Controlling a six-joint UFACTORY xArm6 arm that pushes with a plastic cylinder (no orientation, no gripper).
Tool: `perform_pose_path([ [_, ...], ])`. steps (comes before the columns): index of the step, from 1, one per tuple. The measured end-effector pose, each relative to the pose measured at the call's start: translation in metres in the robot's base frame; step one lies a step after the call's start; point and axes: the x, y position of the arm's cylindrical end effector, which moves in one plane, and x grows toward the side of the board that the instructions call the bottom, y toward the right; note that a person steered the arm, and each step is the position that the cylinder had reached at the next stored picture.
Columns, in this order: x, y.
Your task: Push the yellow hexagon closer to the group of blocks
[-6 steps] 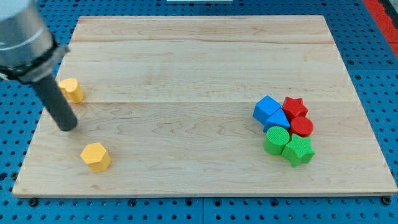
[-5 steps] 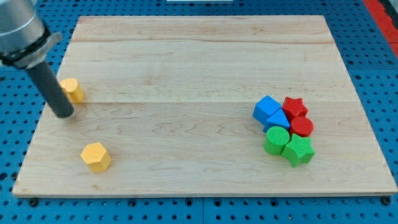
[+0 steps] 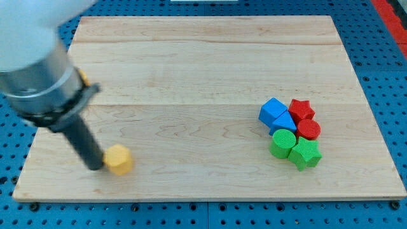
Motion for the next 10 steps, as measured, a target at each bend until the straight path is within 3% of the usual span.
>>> perform_pose_path([
  [2,0.009,0.069],
  [3,-0.011,0.155],
  [4,-0.009,0.174],
  [5,0.002,0.093],
  [6,-0.023,0.066],
  [7,-0.040,0.166],
  [8,-0.041,0.209],
  [9,-0.055,0.147],
  [10,-0.080,0.180],
])
